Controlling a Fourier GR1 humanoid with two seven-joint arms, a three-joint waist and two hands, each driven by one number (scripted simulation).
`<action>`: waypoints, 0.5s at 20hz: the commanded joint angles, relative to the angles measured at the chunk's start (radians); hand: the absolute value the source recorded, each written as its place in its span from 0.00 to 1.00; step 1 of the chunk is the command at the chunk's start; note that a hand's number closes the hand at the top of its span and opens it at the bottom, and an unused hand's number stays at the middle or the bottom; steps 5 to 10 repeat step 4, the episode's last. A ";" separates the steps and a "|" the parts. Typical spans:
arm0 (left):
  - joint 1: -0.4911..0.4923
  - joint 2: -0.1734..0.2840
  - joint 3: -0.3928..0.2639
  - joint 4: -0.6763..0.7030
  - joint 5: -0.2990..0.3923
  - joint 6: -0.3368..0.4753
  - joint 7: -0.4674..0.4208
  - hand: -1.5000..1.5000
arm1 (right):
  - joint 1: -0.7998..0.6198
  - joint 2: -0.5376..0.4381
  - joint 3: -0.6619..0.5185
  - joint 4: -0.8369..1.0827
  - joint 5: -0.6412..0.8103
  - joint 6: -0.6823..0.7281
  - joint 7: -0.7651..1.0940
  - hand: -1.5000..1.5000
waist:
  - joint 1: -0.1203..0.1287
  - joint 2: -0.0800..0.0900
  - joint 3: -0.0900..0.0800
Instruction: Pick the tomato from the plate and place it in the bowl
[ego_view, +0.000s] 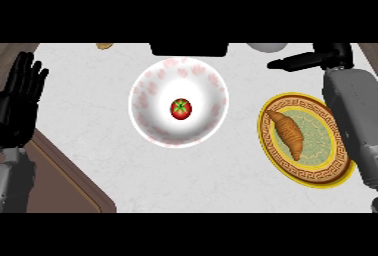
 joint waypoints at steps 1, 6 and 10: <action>-0.023 0.001 -0.001 0.006 0.002 -0.003 -0.002 0.50 | -0.001 -0.110 -0.057 0.126 -0.028 0.098 -0.121 0.00 | 0.011 0.007 0.001; 0.010 -0.014 -0.006 0.023 -0.019 0.003 -0.049 0.50 | 0.034 -0.189 -0.070 0.171 -0.035 0.199 -0.187 0.00 | 0.011 0.008 0.001; 0.010 -0.014 -0.006 0.023 -0.019 0.003 -0.049 0.50 | 0.034 -0.189 -0.070 0.171 -0.035 0.199 -0.187 0.00 | 0.011 0.008 0.001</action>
